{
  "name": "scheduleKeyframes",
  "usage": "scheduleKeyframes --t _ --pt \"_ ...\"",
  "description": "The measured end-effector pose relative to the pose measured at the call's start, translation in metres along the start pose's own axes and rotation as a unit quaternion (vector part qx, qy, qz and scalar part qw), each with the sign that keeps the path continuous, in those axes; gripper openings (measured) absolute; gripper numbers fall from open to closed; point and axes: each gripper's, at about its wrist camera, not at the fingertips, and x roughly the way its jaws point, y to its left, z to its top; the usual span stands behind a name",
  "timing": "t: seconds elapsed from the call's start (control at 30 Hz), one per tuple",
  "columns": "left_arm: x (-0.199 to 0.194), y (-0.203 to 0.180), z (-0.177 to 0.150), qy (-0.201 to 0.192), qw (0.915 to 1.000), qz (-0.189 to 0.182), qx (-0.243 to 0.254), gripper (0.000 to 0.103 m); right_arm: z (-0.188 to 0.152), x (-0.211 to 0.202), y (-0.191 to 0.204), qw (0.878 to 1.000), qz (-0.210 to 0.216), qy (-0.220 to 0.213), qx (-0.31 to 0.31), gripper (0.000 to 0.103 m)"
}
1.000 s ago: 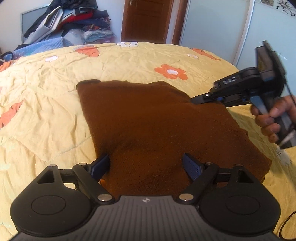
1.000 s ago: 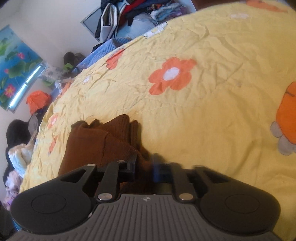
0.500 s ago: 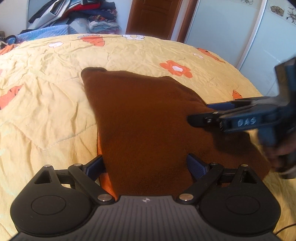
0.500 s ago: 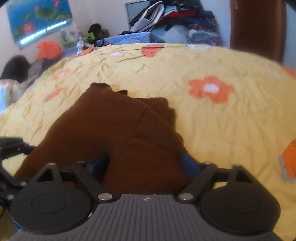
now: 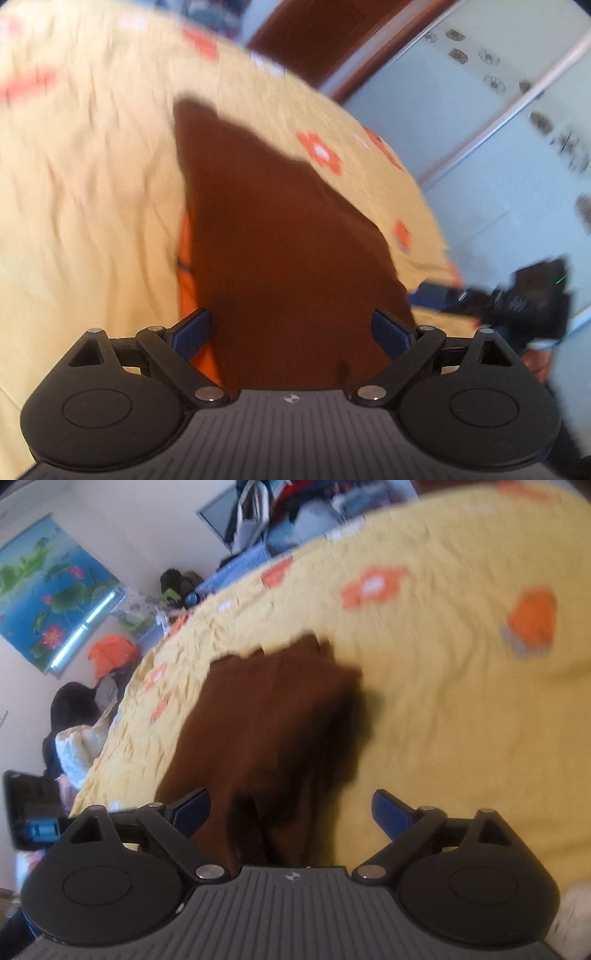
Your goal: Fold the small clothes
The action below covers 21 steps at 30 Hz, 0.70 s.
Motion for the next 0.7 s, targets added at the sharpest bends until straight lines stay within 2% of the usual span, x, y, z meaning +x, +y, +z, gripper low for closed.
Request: scheduleKeyframes --t 0.03,0.07,0.1,0.13,0.17,0.2,0.23,0.27,0.3,0.37,0.43,0.5,0.53,0.57,0.63,0.7 --pt "0.006 0.004 -0.002 0.017 0.9997 -0.012 -0.012 0.095 -0.007 0.006 -0.005 1.000 0.007 0.017 0.014 0.092" --pt "0.012 0.006 -0.006 0.024 0.9993 -0.023 -0.017 0.095 -0.014 0.004 -0.005 1.000 0.021 0.005 0.011 0.092" --pt "0.012 0.003 -0.008 0.019 0.9994 -0.026 -0.011 0.094 -0.017 0.007 -0.005 0.999 0.037 0.015 0.020 0.091" --pt "0.016 -0.001 -0.010 0.026 0.9991 -0.032 -0.009 0.094 -0.019 0.009 -0.004 0.998 0.052 0.021 0.028 0.079" --pt "0.018 -0.004 -0.010 0.028 0.9990 -0.033 -0.009 0.093 -0.021 0.014 -0.004 0.997 0.065 0.037 0.035 0.049" --pt "0.020 -0.008 -0.011 0.030 0.9991 -0.030 -0.006 0.073 -0.023 0.021 -0.003 0.995 0.068 0.058 0.035 0.032" --pt "0.022 -0.012 -0.011 0.034 0.9993 -0.013 0.004 0.054 -0.026 0.025 -0.001 0.996 0.059 0.066 0.023 0.024" --pt "0.024 -0.015 -0.010 0.042 0.9989 0.018 0.013 0.024 -0.029 0.023 0.003 0.997 0.057 0.059 0.004 0.024" --pt "0.024 -0.015 -0.009 0.048 0.9980 0.037 0.017 0.021 -0.029 0.020 0.007 0.997 0.052 0.058 -0.008 0.023" --pt "0.013 -0.013 -0.011 0.046 0.9979 0.038 0.025 0.018 -0.034 0.012 0.016 0.997 0.041 0.054 -0.041 0.022" --pt "0.005 -0.013 -0.017 0.047 0.9959 0.061 0.046 0.018 -0.041 0.012 0.019 0.996 0.017 0.051 -0.076 0.019" --pt "0.002 -0.014 -0.026 0.041 0.9937 0.073 0.075 0.021 -0.041 0.012 0.018 0.997 0.021 0.043 -0.066 0.021" --pt "-0.001 -0.017 -0.028 0.037 0.9923 0.081 0.086 0.021 -0.037 0.012 0.017 0.997 0.025 0.047 -0.055 0.032" --pt "-0.006 -0.022 -0.029 0.029 0.9904 0.090 0.101 0.022 -0.032 0.009 0.018 0.998 0.022 0.047 -0.047 0.047" --pt "-0.020 -0.038 -0.032 0.007 0.9837 0.111 0.141 0.028 -0.016 -0.009 0.020 0.999 0.009 0.005 -0.044 0.062" --pt "-0.030 -0.054 -0.033 -0.025 0.9743 0.130 0.182 0.040 0.005 -0.024 0.018 0.998 0.016 -0.051 -0.030 0.074"
